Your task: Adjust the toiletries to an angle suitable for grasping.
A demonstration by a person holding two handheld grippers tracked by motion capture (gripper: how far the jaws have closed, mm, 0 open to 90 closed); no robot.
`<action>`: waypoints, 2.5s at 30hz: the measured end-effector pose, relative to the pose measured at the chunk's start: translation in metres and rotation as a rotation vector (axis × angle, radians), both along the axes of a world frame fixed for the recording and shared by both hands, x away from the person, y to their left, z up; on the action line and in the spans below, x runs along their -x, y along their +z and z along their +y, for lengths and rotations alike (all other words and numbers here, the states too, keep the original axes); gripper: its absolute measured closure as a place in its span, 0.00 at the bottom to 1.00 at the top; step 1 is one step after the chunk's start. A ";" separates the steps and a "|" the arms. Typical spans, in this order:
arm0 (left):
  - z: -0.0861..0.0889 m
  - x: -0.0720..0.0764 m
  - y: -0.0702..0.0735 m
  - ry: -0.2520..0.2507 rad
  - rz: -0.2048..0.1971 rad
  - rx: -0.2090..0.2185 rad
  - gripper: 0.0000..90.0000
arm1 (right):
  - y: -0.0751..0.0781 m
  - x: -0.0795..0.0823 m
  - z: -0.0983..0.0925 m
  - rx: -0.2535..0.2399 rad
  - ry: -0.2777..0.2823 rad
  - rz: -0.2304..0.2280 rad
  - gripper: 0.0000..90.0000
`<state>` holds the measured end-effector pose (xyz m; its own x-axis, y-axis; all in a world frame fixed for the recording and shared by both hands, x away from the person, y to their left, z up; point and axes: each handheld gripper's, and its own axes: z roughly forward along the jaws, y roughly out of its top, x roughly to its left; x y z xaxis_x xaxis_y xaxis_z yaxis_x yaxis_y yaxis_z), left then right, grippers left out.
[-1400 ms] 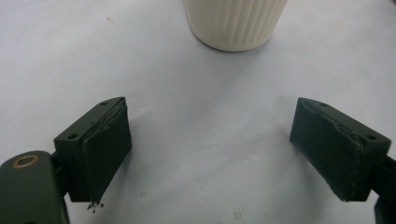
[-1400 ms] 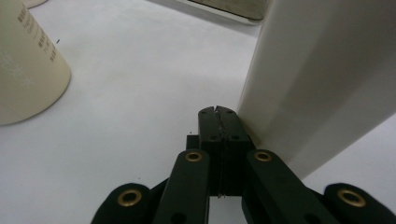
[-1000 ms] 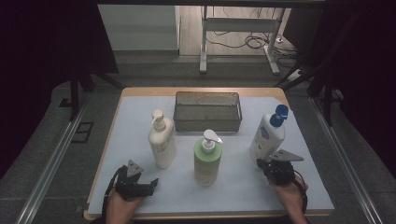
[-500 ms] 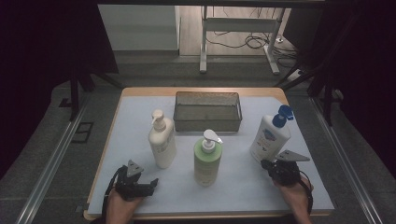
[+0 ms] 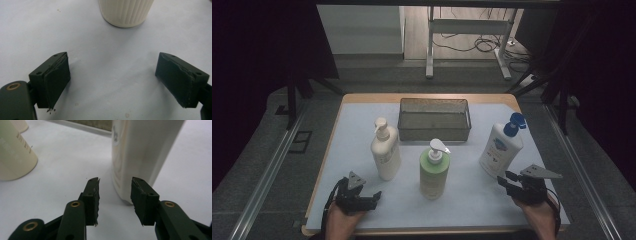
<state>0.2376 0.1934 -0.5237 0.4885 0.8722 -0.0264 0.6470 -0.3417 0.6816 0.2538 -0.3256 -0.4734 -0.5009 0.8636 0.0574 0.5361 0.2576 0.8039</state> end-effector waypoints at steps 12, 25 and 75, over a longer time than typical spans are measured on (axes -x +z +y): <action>0.000 0.000 0.000 0.000 0.000 0.000 0.13 | 0.020 -0.001 -0.014 -0.031 -0.020 -0.024 0.52; 0.000 0.000 0.000 0.000 0.000 0.001 0.13 | 0.041 -0.013 -0.012 -0.012 -0.028 -0.068 0.41; 0.000 0.000 0.000 0.000 0.001 0.004 0.13 | 0.046 -0.071 0.019 0.024 -0.009 -0.078 0.43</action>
<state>0.2379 0.1935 -0.5238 0.4881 0.8723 -0.0303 0.6478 -0.3388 0.6823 0.3245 -0.3070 -0.4276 -0.4953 0.8687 -0.0027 0.4745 0.2732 0.8368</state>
